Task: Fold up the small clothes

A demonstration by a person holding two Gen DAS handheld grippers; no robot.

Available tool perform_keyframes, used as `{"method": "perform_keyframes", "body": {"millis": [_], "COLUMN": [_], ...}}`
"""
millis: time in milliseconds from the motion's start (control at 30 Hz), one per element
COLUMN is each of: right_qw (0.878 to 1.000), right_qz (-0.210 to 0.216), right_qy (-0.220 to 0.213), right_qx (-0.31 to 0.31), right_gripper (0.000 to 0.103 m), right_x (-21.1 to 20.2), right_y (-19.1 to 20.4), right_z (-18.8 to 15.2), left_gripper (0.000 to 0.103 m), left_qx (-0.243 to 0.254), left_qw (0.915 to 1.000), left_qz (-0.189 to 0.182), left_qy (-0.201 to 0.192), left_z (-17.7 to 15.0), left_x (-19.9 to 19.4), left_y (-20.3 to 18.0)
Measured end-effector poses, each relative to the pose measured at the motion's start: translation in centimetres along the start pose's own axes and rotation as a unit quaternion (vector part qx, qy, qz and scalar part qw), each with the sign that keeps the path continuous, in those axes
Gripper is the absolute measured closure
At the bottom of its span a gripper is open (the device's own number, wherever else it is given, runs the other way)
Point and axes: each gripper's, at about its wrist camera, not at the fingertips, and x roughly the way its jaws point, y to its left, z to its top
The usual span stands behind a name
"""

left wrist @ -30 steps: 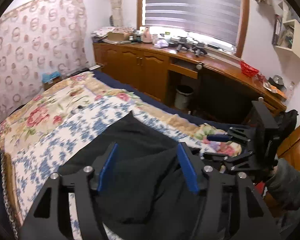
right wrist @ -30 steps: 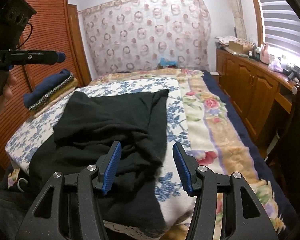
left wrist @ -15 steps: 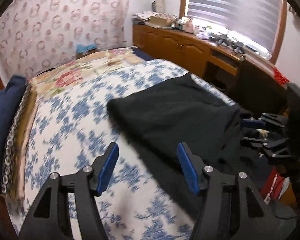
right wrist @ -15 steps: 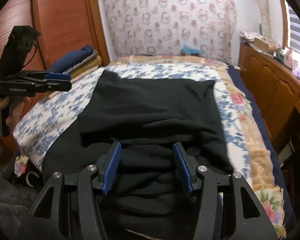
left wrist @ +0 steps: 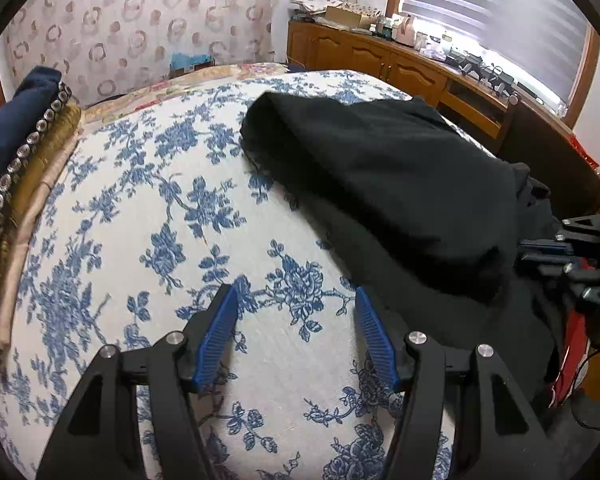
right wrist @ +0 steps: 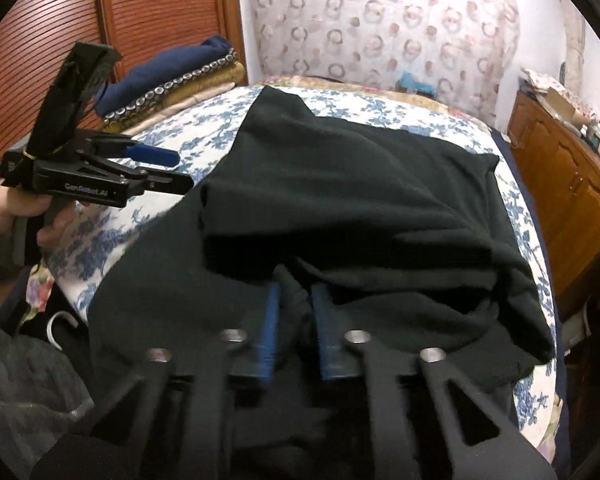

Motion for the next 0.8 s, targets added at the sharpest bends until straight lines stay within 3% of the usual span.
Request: {"method": "perform_keyframes", "body": {"millis": [167, 400, 567, 700, 800], "right_qw": [1.0, 0.998, 0.998, 0.998, 0.997], "right_qz": [-0.014, -0.028, -0.036, -0.054, -0.071], "right_qy": [-0.003, 0.044, 0.041, 0.021, 0.001], "right_qx": [0.021, 0.025, 0.026, 0.02, 0.014], "right_gripper": [0.099, 0.099, 0.098, 0.089, 0.071], "right_x": [-3.6, -7.1, -8.2, -9.4, -10.2], "right_y": [-2.0, -3.9, -4.0, -4.2, -4.3], "right_z": [-2.2, -5.8, -5.3, -4.3, -3.4], "left_gripper": [0.042, 0.034, 0.033, 0.032, 0.032], "left_qx": [0.009, 0.027, 0.026, 0.026, 0.025], "left_qw": [0.9999, 0.9994, 0.9995, 0.9995, 0.9995], "left_qz": [0.009, 0.019, 0.018, 0.019, 0.02], "left_qy": [-0.003, 0.003, 0.004, 0.003, 0.003], "left_z": [-0.2, -0.1, -0.1, -0.1, -0.1], "left_x": [0.1, 0.5, 0.6, 0.6, 0.5], "left_y": [-0.3, -1.1, -1.1, -1.1, -1.1]}}
